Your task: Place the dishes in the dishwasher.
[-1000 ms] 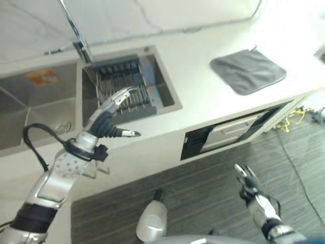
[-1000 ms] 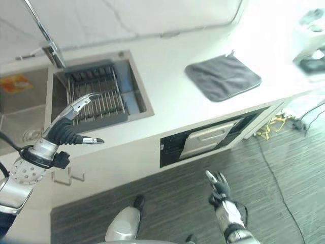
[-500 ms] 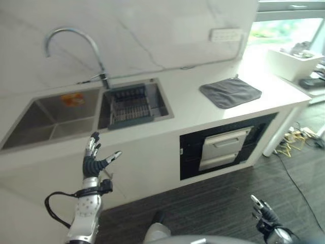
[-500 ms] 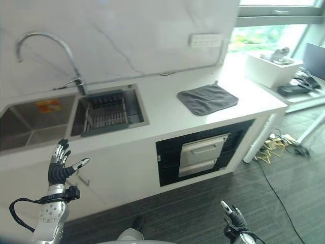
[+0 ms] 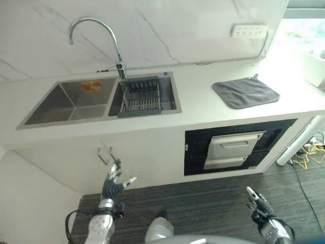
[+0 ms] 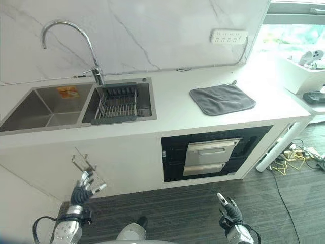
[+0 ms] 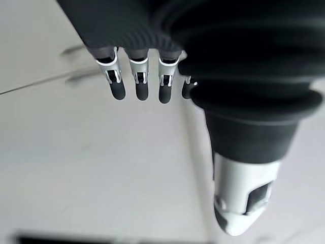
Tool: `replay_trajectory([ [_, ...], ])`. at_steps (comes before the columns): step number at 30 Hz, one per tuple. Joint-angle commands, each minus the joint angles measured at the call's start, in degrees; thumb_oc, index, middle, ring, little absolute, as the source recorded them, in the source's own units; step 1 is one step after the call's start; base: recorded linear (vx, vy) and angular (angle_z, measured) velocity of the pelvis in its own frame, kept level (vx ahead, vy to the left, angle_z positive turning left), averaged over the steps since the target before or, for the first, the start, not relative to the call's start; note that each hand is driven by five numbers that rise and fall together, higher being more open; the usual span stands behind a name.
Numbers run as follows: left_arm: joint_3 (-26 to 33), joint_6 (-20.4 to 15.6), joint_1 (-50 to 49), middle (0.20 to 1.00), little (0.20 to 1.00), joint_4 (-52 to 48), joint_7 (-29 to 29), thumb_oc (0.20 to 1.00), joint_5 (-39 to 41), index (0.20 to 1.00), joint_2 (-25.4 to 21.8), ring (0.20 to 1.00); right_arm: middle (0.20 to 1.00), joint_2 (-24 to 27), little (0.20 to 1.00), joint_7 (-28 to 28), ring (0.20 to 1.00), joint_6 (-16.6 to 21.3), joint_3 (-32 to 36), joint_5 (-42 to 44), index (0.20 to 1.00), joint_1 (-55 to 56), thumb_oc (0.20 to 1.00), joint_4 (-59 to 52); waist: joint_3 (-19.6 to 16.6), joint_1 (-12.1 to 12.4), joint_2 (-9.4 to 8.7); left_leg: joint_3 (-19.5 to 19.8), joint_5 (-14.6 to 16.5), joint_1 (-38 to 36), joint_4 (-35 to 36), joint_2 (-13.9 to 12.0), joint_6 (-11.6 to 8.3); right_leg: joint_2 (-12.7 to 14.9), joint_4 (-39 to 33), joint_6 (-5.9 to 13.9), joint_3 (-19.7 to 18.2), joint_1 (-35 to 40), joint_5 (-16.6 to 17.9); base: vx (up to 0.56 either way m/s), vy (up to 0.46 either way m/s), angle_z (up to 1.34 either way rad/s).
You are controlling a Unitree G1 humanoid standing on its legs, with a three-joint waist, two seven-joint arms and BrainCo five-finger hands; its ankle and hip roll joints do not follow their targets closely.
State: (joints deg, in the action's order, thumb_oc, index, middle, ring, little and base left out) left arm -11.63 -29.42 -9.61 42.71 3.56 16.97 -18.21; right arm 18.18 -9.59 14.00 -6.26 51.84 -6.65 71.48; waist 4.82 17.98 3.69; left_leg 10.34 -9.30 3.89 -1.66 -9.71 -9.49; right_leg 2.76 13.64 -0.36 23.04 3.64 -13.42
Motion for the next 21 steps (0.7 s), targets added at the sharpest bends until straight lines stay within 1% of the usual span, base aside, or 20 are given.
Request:
replay_trajectory([
  [1,-0.1,3.16,4.68,1.0,1.0,-1.43,-3.92,1.0,0.93,1.0,-1.02,1.0,1.0,-0.55,1.0,-0.64,1.0,1.14,0.18,-0.29,1.0,-4.82,1.0,-2.89,4.16,-1.83,-2.68,-0.5,-9.05,2.28,3.41,0.01,1.33,-1.52,-8.93,0.68,-4.84,5.65,7.45,0.01,0.079,-0.1],
  [2,-0.3,5.16,5.13,1.0,1.0,2.32,-5.4,1.0,2.44,1.0,0.2,1.0,1.0,-0.67,1.0,-0.81,1.0,0.45,0.21,-1.28,1.0,-4.65,1.0,-2.74,4.14,-2.86,-2.57,-1.53,-8.51,2.02,3.36,-0.43,1.32,-1.43,-8.9,0.71,-5.29,5.4,7.36,0.01,0.08,-0.1],
  [4,0.01,7.92,5.79,1.0,1.0,6.84,-6.58,1.0,4.64,1.0,1.6,1.0,1.0,-0.86,1.0,-0.79,1.0,-0.54,0.15,-2.61,1.0,-4.42,1.0,-2.32,4.09,-4.05,-2.49,-2.68,-8.14,1.72,3.35,-0.93,1.24,-1.33,-9.12,0.86,-5.78,5.26,7.44,0.04,0.094,-0.22],
  [7,2.35,12.12,7.9,1.0,1.0,15.45,-8.25,1.0,6.65,1.0,4.16,1.0,1.0,-1.42,1.0,-1.27,1.0,-2.33,0.18,-6.35,1.0,-3.08,1.0,-0.9,3.78,-6.53,-2.54,-5.09,-7.53,1.28,3.64,-1.61,1.05,-0.81,-10.54,1.3,-6.52,5.29,8.19,0.08,0.137,-0.36],
  [9,2.39,13.72,8.5,1.0,1.0,16.97,-8.85,1.0,6.63,1.0,4.36,1.0,1.0,-1.42,1.0,-1.29,1.0,-2.73,0.4,-6.87,1.0,-2.4,1.0,-0.53,3.67,-7.34,-2.54,-6.08,-7.15,1.19,3.87,-1.81,0.98,-0.59,-10.97,1.43,-6.55,5.22,8.4,0.06,0.112,-0.45],
  [10,2.39,16.47,9.05,1.0,1.0,19.35,-11.04,1.0,8.06,1.0,4.65,1.0,1.0,-1.2,1.0,-1.79,1.0,-3.28,0.85,-8.21,1.0,-1.36,1.0,0.08,3.53,-8.46,-2.49,-7.37,-6.52,0.86,4.43,-2.0,0.95,-0.32,-11.66,1.58,-6.58,5.18,8.62,0.06,0.098,-0.31],
  [11,2.35,17.2,9.14,1.0,1.0,19.91,-11.4,1.0,7.65,1.0,4.66,1.0,1.0,-1.17,1.0,-1.93,1.0,-3.39,0.93,-8.61,1.0,-1.19,1.0,0.34,3.47,-8.69,-2.48,-7.63,-6.37,0.79,4.58,-2.02,0.93,-0.28,-11.84,1.61,-6.58,5.18,8.67,0.08,0.135,-0.17],
  [12,1.65,18.75,9.39,1.0,1.0,22.02,-12.04,1.0,7.72,1.0,5.05,1.0,1.0,-1.16,1.0,-2.14,1.0,-4.15,0.91,-9.67,1.0,-0.5,1.0,0.73,3.31,-9.39,-2.5,-8.34,-5.65,0.68,4.88,-1.81,1.0,0.04,-12.42,1.83,-6.56,5.03,9.0,0.06,0.099,-0.2],
  [15,1.93,21.51,9.31,1.0,1.0,24.74,-14.74,1.0,9.12,1.0,5.47,1.0,1.0,-1.08,1.0,-2.75,1.0,-4.67,1.34,-11.06,1.0,0.56,1.0,1.6,3.17,-9.99,-2.53,-9.28,-3.72,0.35,5.44,-1.26,1.23,0.86,-13.82,2.35,-5.82,5.14,9.74,0.07,0.107,-0.23],
  [19,2.42,24.04,8.82,1.0,1.0,27.66,-18.12,1.0,10.34,1.0,5.34,1.0,1.0,-1.44,1.0,-3.62,1.0,-4.78,1.77,-11.72,1.0,1.64,1.0,2.3,2.94,-10.37,-2.5,-10.45,-0.8,-0.55,6.3,-0.4,1.84,2.06,-15.12,3.15,-4.62,5.16,10.67,0.05,0.08,-0.03],
  [20,2.71,24.31,8.82,1.0,1.0,28.22,-18.75,1.0,10.25,1.0,5.31,1.0,1.0,-1.49,1.0,-4.05,1.0,-5.12,1.84,-11.45,1.0,1.77,1.0,2.47,2.87,-10.4,-2.48,-10.63,-0.57,-0.67,6.36,-0.32,1.86,2.22,-15.33,3.28,-4.42,5.24,10.76,0.03,0.062,0.02],
  [21,3.04,24.93,8.99,1.0,1.0,29.12,-19.76,1.0,10.31,1.0,5.32,1.0,1.0,-1.75,1.0,-4.76,1.0,-6.32,1.87,-11.13,1.0,1.95,1.0,2.55,2.68,-10.47,-2.49,-10.76,-0.07,-0.99,6.51,-0.07,2.05,2.48,-15.69,3.53,-4.11,5.33,10.91,0.03,0.045,0.03],
])
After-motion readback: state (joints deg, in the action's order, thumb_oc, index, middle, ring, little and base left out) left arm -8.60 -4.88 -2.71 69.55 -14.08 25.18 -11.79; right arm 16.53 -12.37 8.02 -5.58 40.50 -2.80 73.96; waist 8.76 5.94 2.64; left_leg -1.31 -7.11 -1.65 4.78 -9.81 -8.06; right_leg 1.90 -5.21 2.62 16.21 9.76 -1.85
